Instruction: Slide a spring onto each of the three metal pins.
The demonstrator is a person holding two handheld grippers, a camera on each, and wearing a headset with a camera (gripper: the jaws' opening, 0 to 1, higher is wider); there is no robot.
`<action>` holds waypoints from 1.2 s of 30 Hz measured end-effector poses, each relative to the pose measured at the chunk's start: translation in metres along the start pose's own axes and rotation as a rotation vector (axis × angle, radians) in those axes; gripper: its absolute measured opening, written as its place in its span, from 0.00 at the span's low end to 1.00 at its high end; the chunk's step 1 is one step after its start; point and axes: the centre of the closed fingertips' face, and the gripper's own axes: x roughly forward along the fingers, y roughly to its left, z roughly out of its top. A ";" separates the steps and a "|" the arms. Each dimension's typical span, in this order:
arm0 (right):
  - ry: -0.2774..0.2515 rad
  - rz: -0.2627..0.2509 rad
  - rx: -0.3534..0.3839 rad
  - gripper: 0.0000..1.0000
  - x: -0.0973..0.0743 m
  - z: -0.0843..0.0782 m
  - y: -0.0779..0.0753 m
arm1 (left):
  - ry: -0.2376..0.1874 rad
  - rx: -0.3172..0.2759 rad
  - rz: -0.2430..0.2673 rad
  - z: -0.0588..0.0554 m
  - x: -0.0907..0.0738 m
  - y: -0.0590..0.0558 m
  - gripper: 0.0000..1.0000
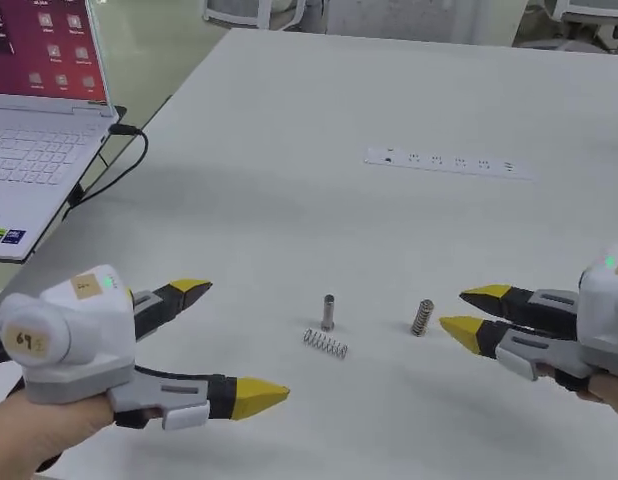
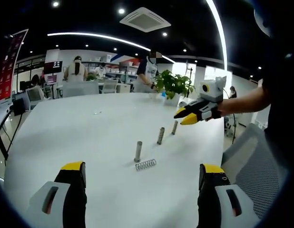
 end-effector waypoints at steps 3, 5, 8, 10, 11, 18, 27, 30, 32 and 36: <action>-0.002 0.009 0.010 0.22 -0.003 -0.005 0.004 | -0.002 -0.001 0.000 0.000 0.000 0.000 0.96; -0.001 0.015 0.016 0.22 -0.006 -0.009 0.006 | -0.005 -0.001 0.000 0.001 0.000 0.000 0.96; 0.013 0.015 0.024 0.22 -0.010 -0.019 0.006 | -0.005 -0.002 0.001 0.001 0.000 0.001 0.96; 0.023 0.009 0.030 0.22 -0.013 -0.024 0.004 | -0.007 -0.004 0.001 0.001 0.000 0.001 0.96; 0.040 0.000 0.036 0.21 -0.015 -0.029 0.003 | -0.007 -0.003 0.000 0.002 0.000 0.001 0.96; 0.053 -0.004 0.058 0.21 -0.022 -0.041 0.002 | -0.010 -0.001 -0.002 0.004 0.003 -0.001 0.96; 0.076 -0.007 0.073 0.20 -0.024 -0.052 0.001 | -0.001 -0.003 -0.006 0.001 0.002 -0.003 0.96; 0.084 0.001 0.070 0.20 -0.022 -0.054 0.004 | -0.002 -0.005 -0.010 0.001 0.003 -0.003 0.96; 0.086 0.009 0.066 0.21 -0.019 -0.053 0.006 | -0.004 -0.004 -0.010 0.002 0.003 -0.003 0.96; 0.086 0.032 0.055 0.21 -0.009 -0.047 0.011 | -0.003 -0.003 -0.012 0.002 0.003 -0.003 0.96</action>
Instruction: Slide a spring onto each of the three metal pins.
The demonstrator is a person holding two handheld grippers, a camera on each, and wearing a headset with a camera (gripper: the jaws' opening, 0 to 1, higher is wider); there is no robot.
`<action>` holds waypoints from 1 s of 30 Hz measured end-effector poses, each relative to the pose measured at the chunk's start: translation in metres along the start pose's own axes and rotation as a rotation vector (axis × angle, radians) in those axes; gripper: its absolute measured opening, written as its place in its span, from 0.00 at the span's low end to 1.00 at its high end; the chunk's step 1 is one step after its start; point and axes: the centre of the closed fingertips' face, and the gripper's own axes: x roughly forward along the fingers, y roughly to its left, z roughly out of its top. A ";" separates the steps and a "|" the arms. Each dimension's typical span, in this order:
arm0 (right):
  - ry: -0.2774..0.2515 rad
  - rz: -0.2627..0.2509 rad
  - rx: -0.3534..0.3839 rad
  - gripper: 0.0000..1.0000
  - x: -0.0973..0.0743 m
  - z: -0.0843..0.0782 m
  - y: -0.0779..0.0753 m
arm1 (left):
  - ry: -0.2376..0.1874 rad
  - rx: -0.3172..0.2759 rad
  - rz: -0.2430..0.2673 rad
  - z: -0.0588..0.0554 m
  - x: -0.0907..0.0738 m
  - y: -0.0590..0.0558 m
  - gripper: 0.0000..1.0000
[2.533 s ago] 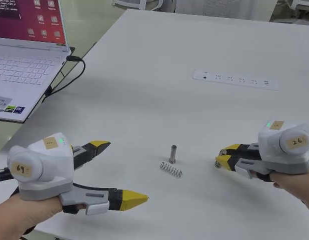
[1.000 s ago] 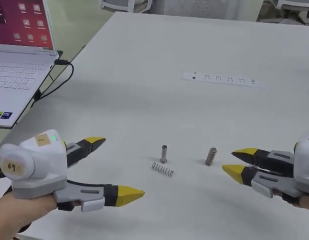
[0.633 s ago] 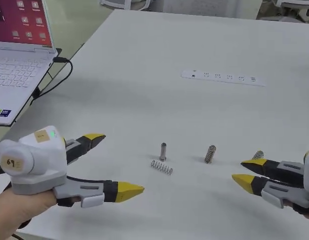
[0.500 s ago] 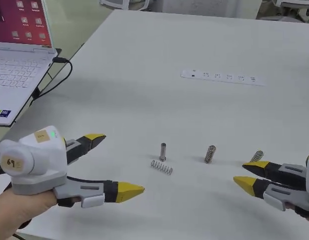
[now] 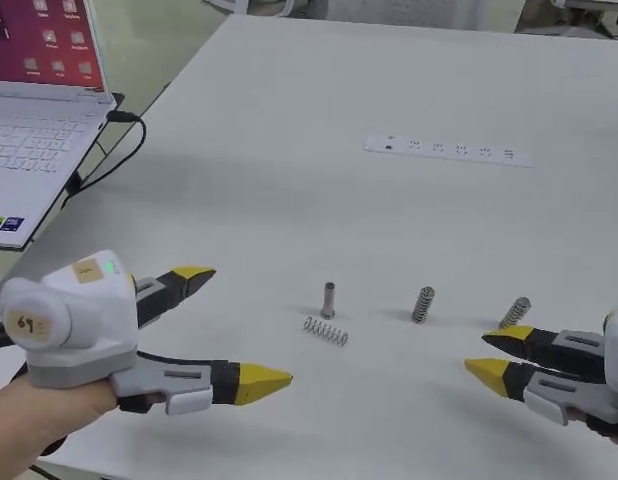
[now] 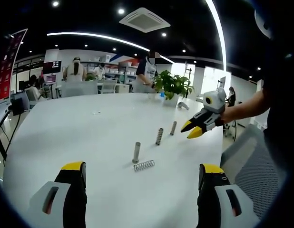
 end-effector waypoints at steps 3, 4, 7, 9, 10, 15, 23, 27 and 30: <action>-0.002 0.021 -0.017 0.21 0.008 0.008 0.005 | 0.005 0.000 0.000 -0.001 0.000 0.000 0.96; -0.005 0.031 -0.023 0.21 0.012 0.011 0.008 | 0.005 0.000 -0.001 -0.001 0.000 0.000 0.96; -0.012 0.052 -0.042 0.21 0.020 0.019 0.014 | 0.004 -0.001 0.000 -0.001 -0.001 0.001 0.96; -0.019 0.064 -0.052 0.21 0.025 0.025 0.018 | 0.005 0.000 0.002 -0.002 -0.002 0.001 0.96; -0.022 0.069 -0.055 0.21 0.027 0.027 0.019 | 0.006 -0.001 0.002 -0.002 -0.002 0.001 0.96; -0.029 0.099 -0.079 0.20 0.038 0.036 0.030 | 0.010 -0.001 0.003 -0.003 -0.003 0.001 0.96; -0.029 0.151 -0.120 0.20 0.059 0.047 0.051 | 0.012 0.000 0.003 -0.003 -0.002 0.002 0.95; -0.031 0.176 -0.138 0.20 0.073 0.054 0.061 | 0.010 -0.002 0.003 -0.003 -0.002 0.003 0.95; -0.028 0.187 -0.139 0.19 0.084 0.056 0.065 | 0.009 -0.002 0.005 -0.002 -0.003 0.004 0.95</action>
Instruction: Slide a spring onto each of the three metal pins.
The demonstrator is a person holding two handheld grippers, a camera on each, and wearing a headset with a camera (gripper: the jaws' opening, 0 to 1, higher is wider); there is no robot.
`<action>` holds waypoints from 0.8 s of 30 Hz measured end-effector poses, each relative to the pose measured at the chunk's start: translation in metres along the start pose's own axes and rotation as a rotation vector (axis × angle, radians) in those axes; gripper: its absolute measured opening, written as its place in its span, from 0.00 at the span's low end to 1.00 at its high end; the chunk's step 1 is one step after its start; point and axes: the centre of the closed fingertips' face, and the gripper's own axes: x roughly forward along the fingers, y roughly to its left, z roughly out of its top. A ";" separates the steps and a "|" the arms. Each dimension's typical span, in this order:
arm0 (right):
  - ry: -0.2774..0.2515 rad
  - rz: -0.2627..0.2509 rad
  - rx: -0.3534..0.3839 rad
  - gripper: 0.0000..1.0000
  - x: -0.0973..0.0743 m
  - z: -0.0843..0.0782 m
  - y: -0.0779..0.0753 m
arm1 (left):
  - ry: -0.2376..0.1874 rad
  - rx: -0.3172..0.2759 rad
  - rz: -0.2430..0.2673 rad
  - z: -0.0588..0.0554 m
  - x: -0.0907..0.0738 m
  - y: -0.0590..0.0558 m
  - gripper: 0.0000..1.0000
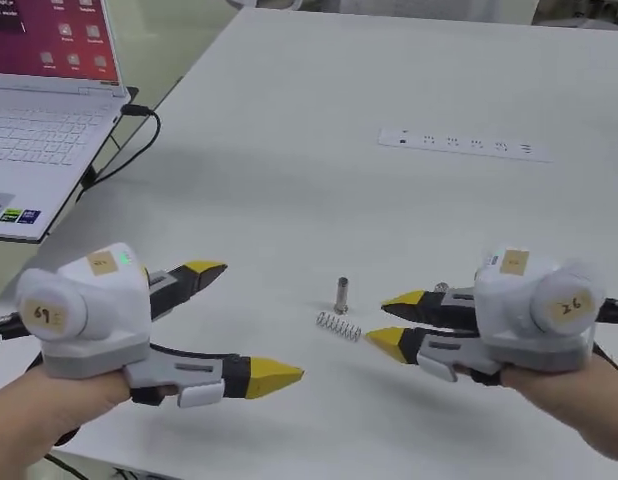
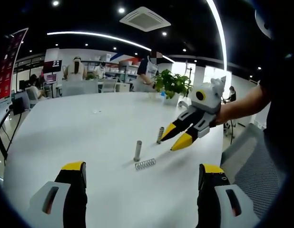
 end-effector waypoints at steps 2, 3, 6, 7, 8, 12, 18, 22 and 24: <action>0.011 0.003 -0.007 0.19 0.005 -0.002 0.000 | 0.000 -0.001 0.001 0.000 0.000 0.000 0.95; 0.022 0.003 -0.013 0.19 0.009 -0.004 0.000 | 0.003 0.001 0.000 -0.001 0.000 0.000 0.95; 0.041 0.001 -0.009 0.18 0.017 -0.009 -0.003 | 0.003 -0.001 -0.001 -0.002 -0.001 0.001 0.95; 0.055 -0.005 -0.008 0.18 0.020 -0.013 -0.005 | 0.005 -0.001 0.001 -0.002 -0.002 0.001 0.95; 0.062 -0.007 -0.006 0.18 0.021 -0.014 -0.006 | 0.005 -0.002 0.001 -0.002 -0.002 0.001 0.95; 0.085 -0.009 -0.008 0.18 0.028 -0.020 -0.009 | 0.004 -0.005 0.000 -0.003 -0.002 0.001 0.95; 0.105 -0.004 0.000 0.18 0.036 -0.025 -0.008 | 0.004 -0.010 -0.004 -0.004 -0.003 0.000 0.95; 0.116 0.000 0.001 0.18 0.039 -0.027 -0.007 | 0.007 -0.010 -0.005 -0.005 -0.003 0.000 0.95; 0.121 0.000 0.000 0.17 0.041 -0.028 -0.007 | 0.006 -0.011 -0.004 -0.005 -0.003 -0.001 0.95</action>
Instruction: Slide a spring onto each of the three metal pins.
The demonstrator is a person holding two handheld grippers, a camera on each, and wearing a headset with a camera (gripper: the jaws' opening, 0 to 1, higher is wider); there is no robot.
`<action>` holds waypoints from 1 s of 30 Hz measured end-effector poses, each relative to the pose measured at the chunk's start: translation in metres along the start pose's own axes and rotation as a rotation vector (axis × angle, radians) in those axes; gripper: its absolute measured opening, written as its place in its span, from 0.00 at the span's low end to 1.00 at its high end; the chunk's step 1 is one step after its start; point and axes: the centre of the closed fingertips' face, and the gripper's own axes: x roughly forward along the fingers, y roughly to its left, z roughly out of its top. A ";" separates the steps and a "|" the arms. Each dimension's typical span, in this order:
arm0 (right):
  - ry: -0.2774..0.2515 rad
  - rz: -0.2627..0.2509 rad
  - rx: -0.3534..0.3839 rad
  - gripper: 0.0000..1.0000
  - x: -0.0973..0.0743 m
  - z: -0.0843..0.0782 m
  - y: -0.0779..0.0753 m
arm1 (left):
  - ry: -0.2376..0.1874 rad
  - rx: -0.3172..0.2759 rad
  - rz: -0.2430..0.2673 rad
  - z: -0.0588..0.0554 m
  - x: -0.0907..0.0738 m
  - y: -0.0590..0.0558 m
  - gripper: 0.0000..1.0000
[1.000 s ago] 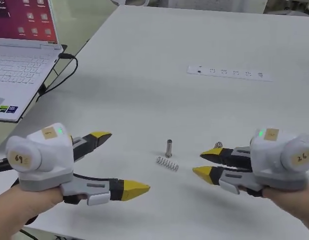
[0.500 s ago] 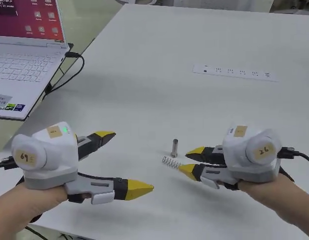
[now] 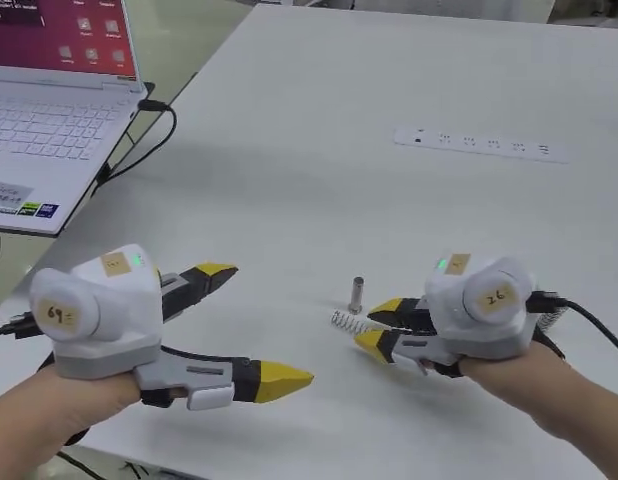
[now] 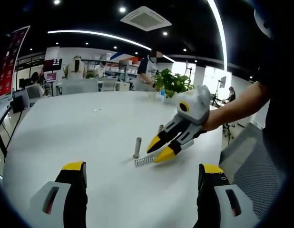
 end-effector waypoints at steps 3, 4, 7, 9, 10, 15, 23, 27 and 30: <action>0.005 0.000 0.001 0.17 0.005 -0.002 -0.003 | 0.001 -0.002 -0.001 0.000 0.000 -0.001 0.95; 0.006 0.000 0.001 0.17 0.006 -0.002 -0.003 | 0.002 -0.002 -0.001 -0.001 0.000 -0.001 0.95; 0.015 0.002 0.001 0.16 0.009 -0.005 -0.003 | 0.004 -0.003 0.000 -0.002 -0.001 -0.001 0.94; 0.024 0.000 0.000 0.16 0.010 -0.006 -0.002 | 0.003 -0.004 0.003 -0.002 -0.002 0.000 0.94; 0.025 0.001 0.000 0.15 0.010 -0.007 -0.002 | 0.005 -0.005 0.004 -0.002 -0.002 0.000 0.94; 0.036 -0.002 -0.010 0.12 0.014 -0.012 -0.003 | 0.012 -0.013 0.005 -0.005 -0.004 0.001 0.94; 0.032 0.004 -0.023 0.09 0.019 -0.015 -0.007 | 0.013 -0.015 0.002 -0.006 -0.004 0.000 0.94; 0.021 0.003 -0.025 0.09 0.014 -0.014 -0.008 | 0.015 -0.012 -0.005 -0.005 -0.002 -0.003 0.94; 0.009 0.012 -0.020 0.09 0.009 -0.011 -0.006 | 0.014 -0.008 -0.011 -0.004 0.000 -0.004 0.94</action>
